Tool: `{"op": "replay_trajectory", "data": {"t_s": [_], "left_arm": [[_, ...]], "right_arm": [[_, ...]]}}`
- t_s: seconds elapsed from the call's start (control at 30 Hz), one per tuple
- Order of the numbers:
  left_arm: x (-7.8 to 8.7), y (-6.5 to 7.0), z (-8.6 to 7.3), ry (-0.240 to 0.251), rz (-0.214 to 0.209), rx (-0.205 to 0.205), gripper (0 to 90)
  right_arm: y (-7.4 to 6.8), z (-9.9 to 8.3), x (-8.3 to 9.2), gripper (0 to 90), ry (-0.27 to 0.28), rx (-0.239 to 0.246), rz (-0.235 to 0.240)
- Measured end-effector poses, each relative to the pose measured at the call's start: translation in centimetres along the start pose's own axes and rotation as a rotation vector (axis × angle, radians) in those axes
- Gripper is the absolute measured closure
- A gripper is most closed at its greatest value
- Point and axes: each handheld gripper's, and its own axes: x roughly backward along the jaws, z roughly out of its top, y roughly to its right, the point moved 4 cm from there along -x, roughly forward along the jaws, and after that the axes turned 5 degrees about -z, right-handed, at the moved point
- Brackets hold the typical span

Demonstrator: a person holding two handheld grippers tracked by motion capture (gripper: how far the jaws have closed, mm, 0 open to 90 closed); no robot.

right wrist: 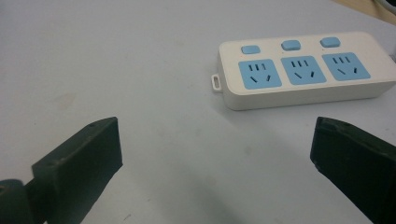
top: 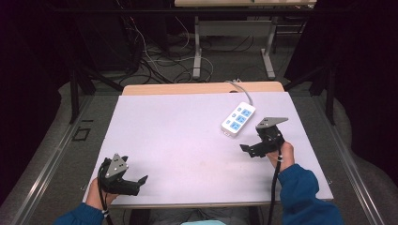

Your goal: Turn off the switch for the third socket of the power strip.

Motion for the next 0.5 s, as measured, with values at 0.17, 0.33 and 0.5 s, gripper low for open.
{"op": "replay_trajectory", "data": {"t_s": [0.17, 0.33, 0.5], "left_arm": [[0.0, 0.0, 0.0, 0.000, -0.002, -0.002, 0.3], [0.0, 0.0, 0.0, 0.001, -0.001, 0.000, 0.3], [0.1, -0.1, 0.0, 0.002, 0.004, -0.011, 0.3]], "right_arm": [[0.3, 0.4, -0.7, 1.3, -0.008, -0.002, 0.003], [0.8, 0.8, -1.1, 1.1, 0.000, -0.009, 0.002], [1.2, 1.2, -1.5, 0.9, 0.000, -0.010, -0.003]]}}
